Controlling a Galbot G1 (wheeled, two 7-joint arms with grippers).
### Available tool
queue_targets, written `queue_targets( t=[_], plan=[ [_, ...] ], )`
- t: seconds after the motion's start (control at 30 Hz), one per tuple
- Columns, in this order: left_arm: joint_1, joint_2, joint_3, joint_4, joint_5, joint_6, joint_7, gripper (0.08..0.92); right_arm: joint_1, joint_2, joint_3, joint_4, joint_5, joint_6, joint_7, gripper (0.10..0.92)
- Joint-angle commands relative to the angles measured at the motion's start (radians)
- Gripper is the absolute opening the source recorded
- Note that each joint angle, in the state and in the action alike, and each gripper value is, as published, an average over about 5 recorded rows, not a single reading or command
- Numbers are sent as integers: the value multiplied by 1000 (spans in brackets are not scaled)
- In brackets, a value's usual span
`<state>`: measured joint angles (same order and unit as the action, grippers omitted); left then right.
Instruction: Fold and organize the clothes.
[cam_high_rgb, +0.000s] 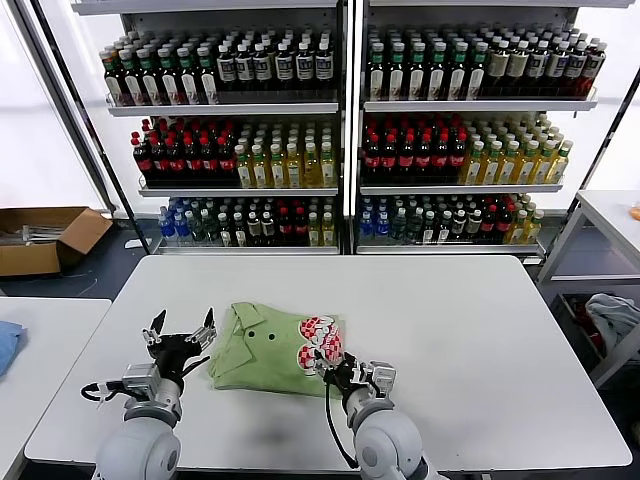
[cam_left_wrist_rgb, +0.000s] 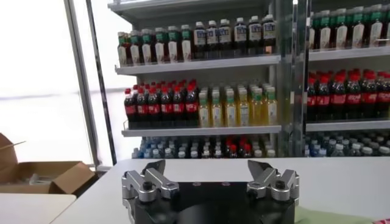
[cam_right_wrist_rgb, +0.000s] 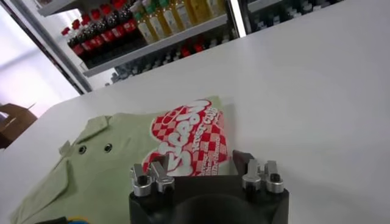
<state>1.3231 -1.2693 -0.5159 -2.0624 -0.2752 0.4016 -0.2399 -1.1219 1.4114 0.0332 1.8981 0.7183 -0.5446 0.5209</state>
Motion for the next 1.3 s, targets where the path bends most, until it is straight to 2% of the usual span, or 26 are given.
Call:
queue_targets(
  t=[0.03,0.33,0.57,0.67,1.13,1.2,1.3],
  plan=[
    [8,-3,-4,-1,0,2,-2,823,-12,7,5,7,-47,0,1,695],
    [16,-11,-5,-9,-4,3,-4,823,-8,19,0,-33,-52,0,3,684],
    [16,-16,1,-16,-8,7,-8,823,-11,23,-3,-39,-53,2,6,618],
    [20,-20,4,-16,-8,7,-8,823,-13,21,-5,-37,-55,5,8,553],
    [30,-34,7,-23,-8,6,-9,823,-20,-3,-1,-23,-115,44,-20,152],
    [32,-37,9,-24,-7,6,-9,823,-21,-17,5,-9,-123,44,-23,118],
    [34,-42,13,-24,-6,6,-10,823,-24,-61,27,31,-124,33,-23,108]
  ],
)
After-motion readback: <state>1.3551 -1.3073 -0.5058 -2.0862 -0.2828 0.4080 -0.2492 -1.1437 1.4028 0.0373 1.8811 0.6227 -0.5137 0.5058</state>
